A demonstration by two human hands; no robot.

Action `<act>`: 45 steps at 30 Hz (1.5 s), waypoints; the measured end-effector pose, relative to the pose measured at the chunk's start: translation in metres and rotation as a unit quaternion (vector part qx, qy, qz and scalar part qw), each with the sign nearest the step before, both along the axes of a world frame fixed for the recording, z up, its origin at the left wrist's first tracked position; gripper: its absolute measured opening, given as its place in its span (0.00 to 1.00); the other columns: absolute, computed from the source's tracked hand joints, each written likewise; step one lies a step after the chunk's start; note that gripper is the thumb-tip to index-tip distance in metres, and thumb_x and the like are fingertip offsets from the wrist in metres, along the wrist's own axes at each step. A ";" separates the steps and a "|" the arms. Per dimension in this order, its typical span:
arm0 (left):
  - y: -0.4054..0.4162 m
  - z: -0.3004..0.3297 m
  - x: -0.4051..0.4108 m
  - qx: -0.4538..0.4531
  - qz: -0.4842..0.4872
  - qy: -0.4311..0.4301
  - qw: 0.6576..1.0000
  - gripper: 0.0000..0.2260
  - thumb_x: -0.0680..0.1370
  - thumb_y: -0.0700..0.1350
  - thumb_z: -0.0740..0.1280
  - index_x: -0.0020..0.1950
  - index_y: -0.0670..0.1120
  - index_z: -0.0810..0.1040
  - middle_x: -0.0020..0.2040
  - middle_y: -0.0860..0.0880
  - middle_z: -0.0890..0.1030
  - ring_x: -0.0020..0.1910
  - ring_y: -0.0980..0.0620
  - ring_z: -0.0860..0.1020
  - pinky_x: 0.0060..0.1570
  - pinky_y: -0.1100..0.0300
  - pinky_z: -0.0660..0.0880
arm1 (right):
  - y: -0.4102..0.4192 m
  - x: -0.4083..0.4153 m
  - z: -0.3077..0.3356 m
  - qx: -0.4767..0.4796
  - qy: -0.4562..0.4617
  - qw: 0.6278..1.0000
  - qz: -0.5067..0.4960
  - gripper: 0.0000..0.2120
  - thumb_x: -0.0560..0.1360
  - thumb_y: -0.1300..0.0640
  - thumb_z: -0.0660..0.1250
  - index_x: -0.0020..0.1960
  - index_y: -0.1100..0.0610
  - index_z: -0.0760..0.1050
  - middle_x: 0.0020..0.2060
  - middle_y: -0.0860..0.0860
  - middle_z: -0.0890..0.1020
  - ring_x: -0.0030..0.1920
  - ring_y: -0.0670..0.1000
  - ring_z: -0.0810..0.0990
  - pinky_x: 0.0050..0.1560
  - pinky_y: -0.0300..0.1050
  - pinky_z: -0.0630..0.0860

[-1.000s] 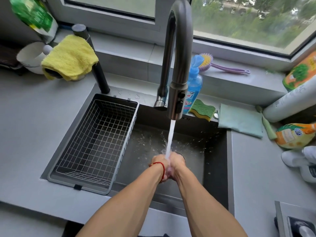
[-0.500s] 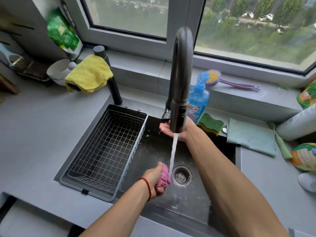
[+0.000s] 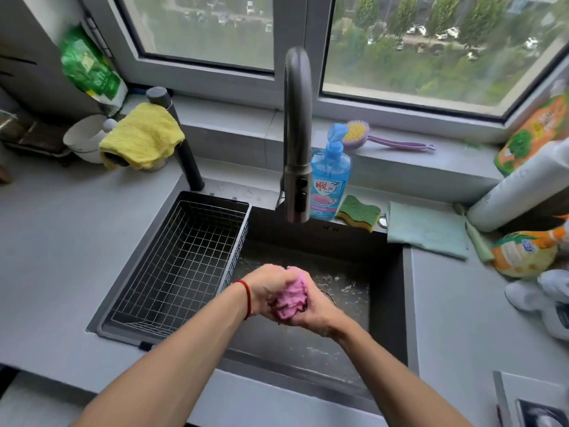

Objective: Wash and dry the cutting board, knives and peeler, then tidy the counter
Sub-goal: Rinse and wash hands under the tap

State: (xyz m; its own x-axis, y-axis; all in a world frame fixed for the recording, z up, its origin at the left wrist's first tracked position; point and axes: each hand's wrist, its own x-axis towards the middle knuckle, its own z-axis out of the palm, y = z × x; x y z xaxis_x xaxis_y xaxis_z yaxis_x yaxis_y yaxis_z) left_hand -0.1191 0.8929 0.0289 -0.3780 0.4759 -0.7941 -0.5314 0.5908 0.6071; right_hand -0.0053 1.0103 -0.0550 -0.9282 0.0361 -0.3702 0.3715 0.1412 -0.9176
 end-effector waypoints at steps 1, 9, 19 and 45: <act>0.000 0.003 -0.006 0.008 -0.031 0.075 0.997 0.07 0.81 0.45 0.67 0.47 0.43 0.80 0.44 0.41 0.82 0.40 0.45 0.82 0.47 0.47 0.82 | -0.003 0.002 0.000 0.007 0.006 0.998 -0.055 0.43 0.63 0.67 0.74 0.73 0.44 0.64 0.59 0.50 0.81 0.54 0.49 0.84 0.50 0.53 0.84; -0.027 0.007 -0.033 0.027 -0.049 0.227 0.972 0.08 0.79 0.48 0.72 0.46 0.43 0.81 0.42 0.46 0.83 0.38 0.48 0.81 0.42 0.54 0.79 | 0.012 0.010 0.023 0.346 -0.073 0.935 0.012 0.15 0.67 0.52 0.71 0.52 0.49 0.73 0.47 0.45 0.76 0.47 0.46 0.75 0.66 0.58 0.71; -0.033 -0.011 -0.034 0.148 0.104 0.089 0.979 0.02 0.78 0.35 0.72 0.48 0.40 0.80 0.39 0.42 0.80 0.35 0.48 0.78 0.33 0.59 0.75 | -0.004 -0.011 0.052 0.105 -0.102 0.963 -0.228 0.10 0.68 0.69 0.70 0.43 0.55 0.80 0.38 0.55 0.86 0.38 0.55 0.87 0.38 0.57 0.84; 0.006 -0.040 -0.021 0.034 -0.600 0.646 0.470 0.06 0.81 0.42 0.62 0.50 0.42 0.78 0.45 0.43 0.83 0.41 0.40 0.84 0.32 0.54 0.68 | 0.016 0.005 0.015 -0.456 -0.226 0.860 -0.048 0.33 0.77 0.31 0.60 0.63 0.59 0.75 0.59 0.63 0.81 0.40 0.49 0.84 0.28 0.34 0.74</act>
